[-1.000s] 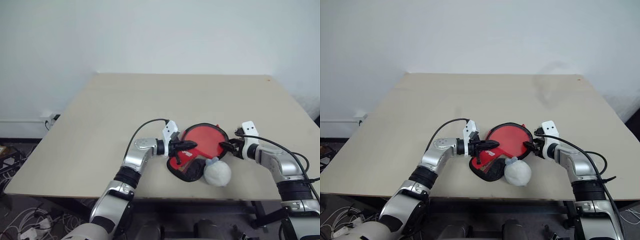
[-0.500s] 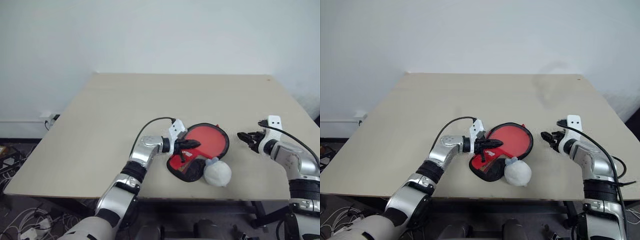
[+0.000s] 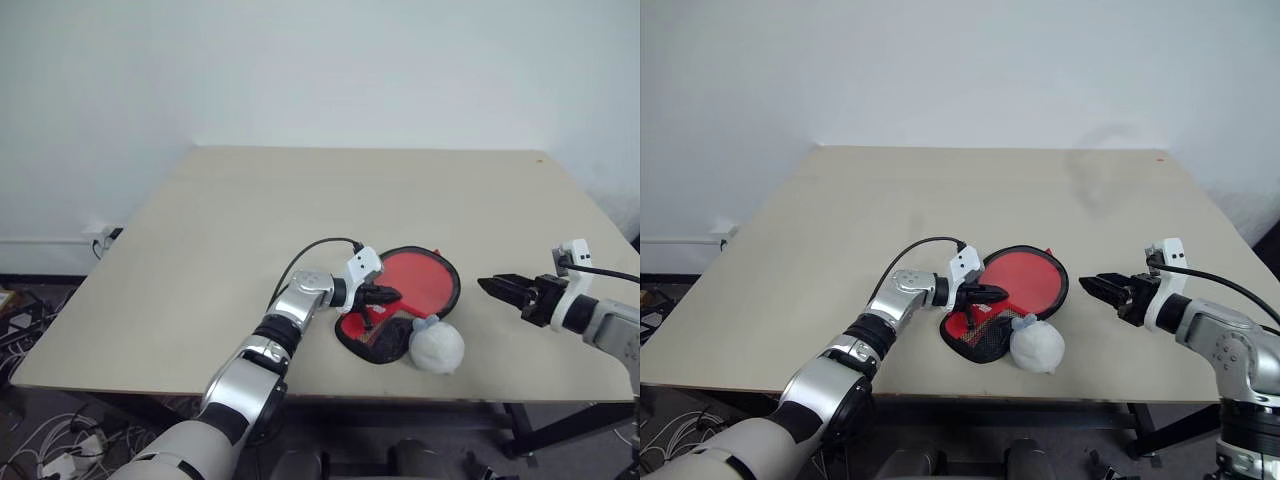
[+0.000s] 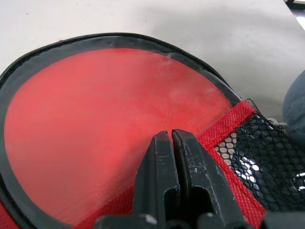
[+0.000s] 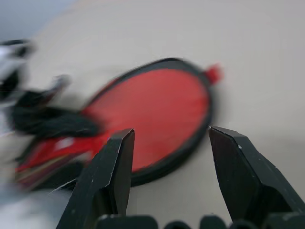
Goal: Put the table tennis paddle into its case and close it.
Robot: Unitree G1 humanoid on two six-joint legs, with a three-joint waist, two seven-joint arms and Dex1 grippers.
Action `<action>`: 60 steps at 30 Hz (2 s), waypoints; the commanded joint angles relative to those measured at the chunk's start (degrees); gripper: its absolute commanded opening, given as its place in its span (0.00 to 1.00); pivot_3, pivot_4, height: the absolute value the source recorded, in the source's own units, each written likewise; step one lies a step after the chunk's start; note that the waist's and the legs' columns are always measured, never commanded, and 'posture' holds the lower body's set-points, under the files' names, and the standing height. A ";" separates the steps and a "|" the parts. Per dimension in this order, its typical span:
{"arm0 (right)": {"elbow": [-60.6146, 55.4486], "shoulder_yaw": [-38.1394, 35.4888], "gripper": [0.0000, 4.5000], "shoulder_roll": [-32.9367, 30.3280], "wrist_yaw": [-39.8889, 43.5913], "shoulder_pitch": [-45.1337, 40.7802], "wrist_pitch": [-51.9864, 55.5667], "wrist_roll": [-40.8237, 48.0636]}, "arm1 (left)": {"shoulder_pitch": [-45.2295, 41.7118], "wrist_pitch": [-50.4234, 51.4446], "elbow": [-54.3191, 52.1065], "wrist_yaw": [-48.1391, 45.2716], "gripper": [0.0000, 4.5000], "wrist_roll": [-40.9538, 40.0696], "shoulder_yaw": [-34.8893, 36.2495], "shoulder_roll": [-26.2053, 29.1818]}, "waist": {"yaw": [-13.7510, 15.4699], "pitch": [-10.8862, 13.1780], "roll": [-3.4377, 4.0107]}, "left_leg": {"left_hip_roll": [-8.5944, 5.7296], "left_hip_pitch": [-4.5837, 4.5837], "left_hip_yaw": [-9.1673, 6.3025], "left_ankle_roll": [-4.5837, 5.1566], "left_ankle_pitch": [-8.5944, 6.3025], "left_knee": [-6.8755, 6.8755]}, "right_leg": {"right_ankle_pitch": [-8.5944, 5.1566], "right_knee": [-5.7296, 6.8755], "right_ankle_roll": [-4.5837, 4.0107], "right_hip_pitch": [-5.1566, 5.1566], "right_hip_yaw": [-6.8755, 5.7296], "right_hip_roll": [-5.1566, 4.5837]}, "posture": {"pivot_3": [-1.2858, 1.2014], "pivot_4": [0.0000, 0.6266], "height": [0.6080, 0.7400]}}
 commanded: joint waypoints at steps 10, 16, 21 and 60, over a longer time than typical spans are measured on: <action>-9.83 0.03 0.99 -6.06 9.39 6.75 2.95 9.34 | -1.94 -0.67 2.24 0.29 0.00 2.30 -0.49 -0.50 | 0.08 0.02 -0.09 | 0.00 -0.01 0.00 0.00 0.00 0.08 | 0.00 0.01 0.01 0.01 -0.01 -0.01 | 0.52 0.00 1.00; -10.63 2.98 0.99 -6.33 7.84 6.98 2.69 8.30 | -2.01 -0.68 2.31 0.23 0.00 2.56 -0.34 -0.43 | 0.11 0.03 -0.10 | 0.01 0.00 0.01 -0.01 0.00 0.09 | 0.00 0.01 0.01 0.01 -0.01 -0.01 | 0.52 0.00 1.00; -11.76 8.18 0.99 -6.64 7.36 8.40 0.97 5.39 | -2.25 -0.71 2.37 0.18 0.00 2.60 -0.30 -0.42 | 0.12 0.03 -0.11 | 0.00 -0.01 0.01 -0.01 0.00 0.09 | 0.00 0.01 0.01 0.00 -0.01 -0.01 | 0.52 0.00 1.00; -15.58 18.58 0.07 -5.41 10.42 9.01 -4.69 3.01 | -2.81 -0.44 2.89 1.02 0.00 3.34 -0.41 -0.50 | 0.13 0.03 -0.15 | 0.01 -0.02 0.00 -0.01 -0.01 0.16 | 0.01 0.02 0.03 0.01 -0.02 -0.01 | 0.52 0.00 1.00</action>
